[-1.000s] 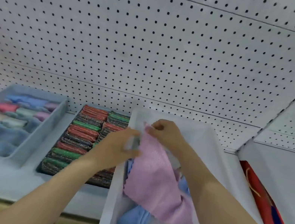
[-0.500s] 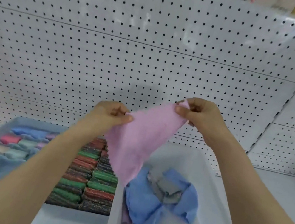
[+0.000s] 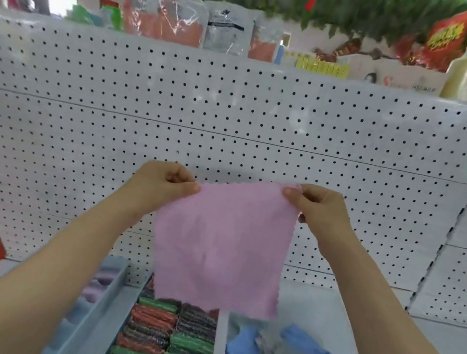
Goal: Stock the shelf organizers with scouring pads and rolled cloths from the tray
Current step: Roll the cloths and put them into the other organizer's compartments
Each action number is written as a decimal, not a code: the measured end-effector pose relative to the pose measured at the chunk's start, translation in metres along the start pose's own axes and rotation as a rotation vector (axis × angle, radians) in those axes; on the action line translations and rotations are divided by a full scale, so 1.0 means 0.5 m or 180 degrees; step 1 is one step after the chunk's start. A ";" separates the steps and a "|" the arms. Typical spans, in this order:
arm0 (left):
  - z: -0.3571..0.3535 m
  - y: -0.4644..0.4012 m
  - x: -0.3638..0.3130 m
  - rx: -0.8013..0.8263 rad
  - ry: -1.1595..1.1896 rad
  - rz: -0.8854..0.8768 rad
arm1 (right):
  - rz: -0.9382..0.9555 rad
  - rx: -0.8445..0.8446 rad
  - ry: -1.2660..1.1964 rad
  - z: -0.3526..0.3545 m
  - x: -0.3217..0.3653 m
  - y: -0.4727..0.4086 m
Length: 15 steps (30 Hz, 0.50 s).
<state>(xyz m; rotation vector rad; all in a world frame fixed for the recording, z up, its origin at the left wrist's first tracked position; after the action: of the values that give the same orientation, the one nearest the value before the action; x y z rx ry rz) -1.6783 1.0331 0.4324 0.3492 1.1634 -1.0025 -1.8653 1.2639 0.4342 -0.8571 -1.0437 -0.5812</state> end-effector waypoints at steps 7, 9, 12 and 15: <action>0.011 -0.001 -0.007 0.0090 0.0378 0.0270 | 0.0025 -0.0179 -0.0084 -0.047 0.025 0.003; 0.009 0.000 -0.017 0.0205 0.0495 0.0218 | 0.0238 0.0153 -0.0173 -0.080 0.055 0.009; -0.002 0.003 -0.033 0.0388 0.0642 0.0210 | 0.0199 0.0523 -0.0298 -0.111 0.069 0.015; -0.004 0.001 -0.033 0.0347 0.0846 0.0266 | 0.0076 0.0557 -0.0431 -0.126 0.061 0.018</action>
<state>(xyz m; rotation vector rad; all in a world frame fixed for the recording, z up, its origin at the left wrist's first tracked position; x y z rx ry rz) -1.6796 1.0426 0.4461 0.6279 1.3234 -0.9680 -1.8148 1.2158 0.4440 -0.7615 -1.1876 -0.4093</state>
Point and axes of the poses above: each hand's wrist, its own y-axis away from the middle knuckle, its own z-axis out of the back of the hand, x = y × z, the point moved 7 cm from there along -y, towards the middle knuckle, and after that the axes turned 5 degrees about x, right-handed, at the moved point
